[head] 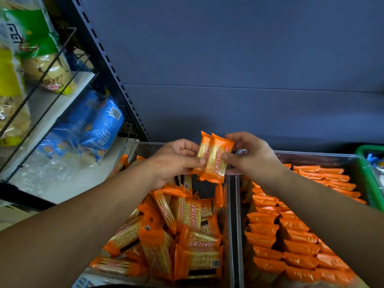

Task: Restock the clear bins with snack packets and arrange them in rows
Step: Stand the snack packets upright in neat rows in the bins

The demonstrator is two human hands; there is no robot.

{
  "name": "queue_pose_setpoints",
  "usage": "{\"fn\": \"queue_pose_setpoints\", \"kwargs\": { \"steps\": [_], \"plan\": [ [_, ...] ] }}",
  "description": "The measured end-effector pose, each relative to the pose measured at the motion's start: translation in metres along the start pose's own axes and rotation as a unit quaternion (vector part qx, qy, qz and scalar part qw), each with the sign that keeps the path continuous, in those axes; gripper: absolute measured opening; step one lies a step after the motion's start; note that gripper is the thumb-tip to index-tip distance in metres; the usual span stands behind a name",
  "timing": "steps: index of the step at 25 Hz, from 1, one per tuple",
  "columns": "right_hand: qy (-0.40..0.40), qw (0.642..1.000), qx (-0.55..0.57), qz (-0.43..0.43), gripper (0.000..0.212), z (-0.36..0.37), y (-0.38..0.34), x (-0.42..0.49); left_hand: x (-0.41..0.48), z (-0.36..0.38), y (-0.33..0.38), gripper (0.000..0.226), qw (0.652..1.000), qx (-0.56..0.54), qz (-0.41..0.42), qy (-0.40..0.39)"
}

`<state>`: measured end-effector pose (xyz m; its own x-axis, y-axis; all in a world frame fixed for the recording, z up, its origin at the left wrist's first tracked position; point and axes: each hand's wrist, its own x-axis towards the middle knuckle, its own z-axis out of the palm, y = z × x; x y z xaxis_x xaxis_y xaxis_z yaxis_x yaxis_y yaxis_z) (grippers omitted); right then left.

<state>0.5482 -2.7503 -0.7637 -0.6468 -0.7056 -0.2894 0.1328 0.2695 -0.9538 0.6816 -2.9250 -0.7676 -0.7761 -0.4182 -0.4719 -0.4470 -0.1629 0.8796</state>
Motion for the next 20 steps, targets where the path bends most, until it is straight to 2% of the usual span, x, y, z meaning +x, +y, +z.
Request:
{"fn": "queue_pose_setpoints", "kwargs": {
  "steps": [6, 8, 9, 10, 12, 14, 15, 17, 20],
  "plan": [
    [-0.049, 0.999, -0.002, -0.004, 0.051, 0.0, -0.005, 0.0, -0.005, -0.002, 0.0, 0.034, 0.998, -0.023, 0.022, -0.046],
    [-0.057, 0.998, -0.01, -0.003, 0.058, -0.001, -0.008, 0.002, -0.008, -0.005, 0.003, 0.032, 0.998, 0.038, 0.027, -0.046],
    [-0.056, 0.998, -0.018, -0.006, 0.059, 0.0, -0.01, 0.003, -0.012, -0.008, 0.004, 0.03, 0.993, 0.104, 0.03, -0.041],
    [-0.05, 0.998, -0.027, -0.013, 0.057, 0.001, -0.011, 0.005, -0.016, -0.013, 0.005, 0.028, 0.981, 0.185, 0.031, -0.042],
    [-0.017, 0.998, -0.042, -0.032, 0.048, 0.004, -0.014, 0.007, -0.026, -0.024, 0.006, 0.024, 0.937, 0.343, 0.007, -0.069],
    [0.022, 0.998, -0.032, -0.044, 0.044, 0.006, -0.016, 0.008, -0.036, -0.029, 0.009, 0.018, 0.89, 0.448, -0.021, -0.088],
    [0.036, 0.998, -0.019, -0.044, 0.044, 0.005, -0.016, 0.008, -0.037, -0.028, 0.011, 0.014, 0.876, 0.476, -0.018, -0.08],
    [0.047, 0.998, -0.008, -0.04, 0.044, 0.004, -0.016, 0.007, -0.029, -0.02, 0.016, 0.007, 0.857, 0.513, 0.039, -0.022],
    [0.037, 0.997, -0.05, -0.042, 0.045, -0.003, -0.013, 0.002, 0.003, -0.002, 0.01, 0.022, 0.831, 0.541, 0.122, 0.043]
  ]
}}
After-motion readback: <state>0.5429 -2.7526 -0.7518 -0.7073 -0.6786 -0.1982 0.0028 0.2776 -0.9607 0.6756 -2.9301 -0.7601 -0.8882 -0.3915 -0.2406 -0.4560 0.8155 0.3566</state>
